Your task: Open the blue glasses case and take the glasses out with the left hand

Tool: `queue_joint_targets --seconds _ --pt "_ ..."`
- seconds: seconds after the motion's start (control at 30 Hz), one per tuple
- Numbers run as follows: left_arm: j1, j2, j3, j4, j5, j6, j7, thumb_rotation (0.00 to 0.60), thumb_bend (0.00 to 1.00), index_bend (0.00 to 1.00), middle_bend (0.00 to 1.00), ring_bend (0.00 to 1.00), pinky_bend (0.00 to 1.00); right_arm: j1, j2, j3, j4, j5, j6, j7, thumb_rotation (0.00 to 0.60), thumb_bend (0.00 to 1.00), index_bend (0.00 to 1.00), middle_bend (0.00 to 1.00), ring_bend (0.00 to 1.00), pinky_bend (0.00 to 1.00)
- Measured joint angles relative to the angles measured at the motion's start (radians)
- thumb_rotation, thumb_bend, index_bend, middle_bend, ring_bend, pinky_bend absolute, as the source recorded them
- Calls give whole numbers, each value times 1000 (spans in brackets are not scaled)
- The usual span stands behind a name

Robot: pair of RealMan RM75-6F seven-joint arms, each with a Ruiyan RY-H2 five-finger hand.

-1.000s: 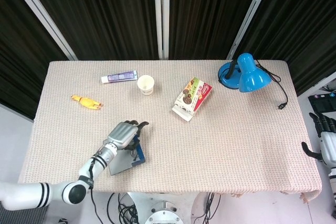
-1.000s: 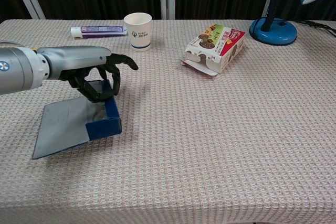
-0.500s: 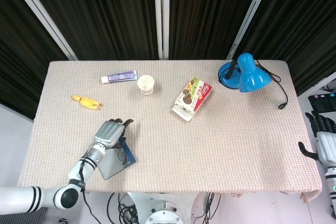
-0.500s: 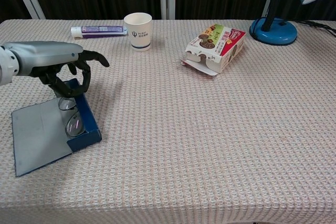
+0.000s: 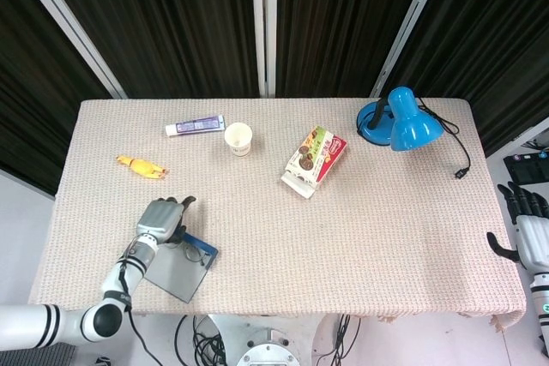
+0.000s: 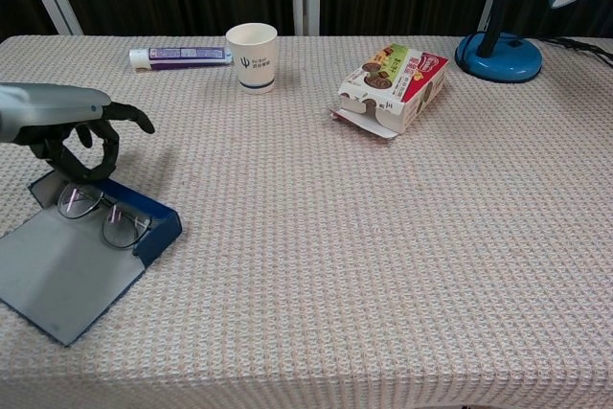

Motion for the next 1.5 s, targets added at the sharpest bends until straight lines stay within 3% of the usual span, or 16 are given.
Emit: queue_joint_targets --seconds 0.43,0.57,0.73,0.83,0.97,1.1,1.3,1.5 --pt "-60 104 24 -103 -226 -39 24 560 493 138 528 224 266 4 -5 -1 -7 -3 3 -14 600 299 0 0 0 0" --pt "-75 131 31 -125 -235 -56 14 539 472 140 506 226 268 4 -5 -1 -10 -4 5 -17 600 300 0 0 0 0" --pt "-53 138 26 -141 -133 -25 -29 534 282 162 307 204 259 4 -6 1 -8 -3 8 -16 600 299 0 0 0 0" --pt "-16 138 27 -153 -14 23 -69 542 252 224 260 192 265 5 -7 1 -5 -2 6 -13 600 300 0 0 0 0" --pt "58 139 48 -172 170 94 -132 542 252 259 246 185 262 9 -12 2 7 2 -2 -8 600 300 0 0 0 0" --pt "156 132 101 -184 313 167 -179 545 254 268 246 174 256 11 -16 2 12 -3 -4 -2 600 300 0 0 0 0" --pt "213 67 138 -133 392 212 -178 600 255 268 246 168 249 8 -15 11 7 -14 31 -1 600 300 0 0 0 0" --pt "254 -13 141 -33 463 239 -170 600 255 310 246 164 245 1 -5 19 -8 -19 55 -3 600 300 0 0 0 0"
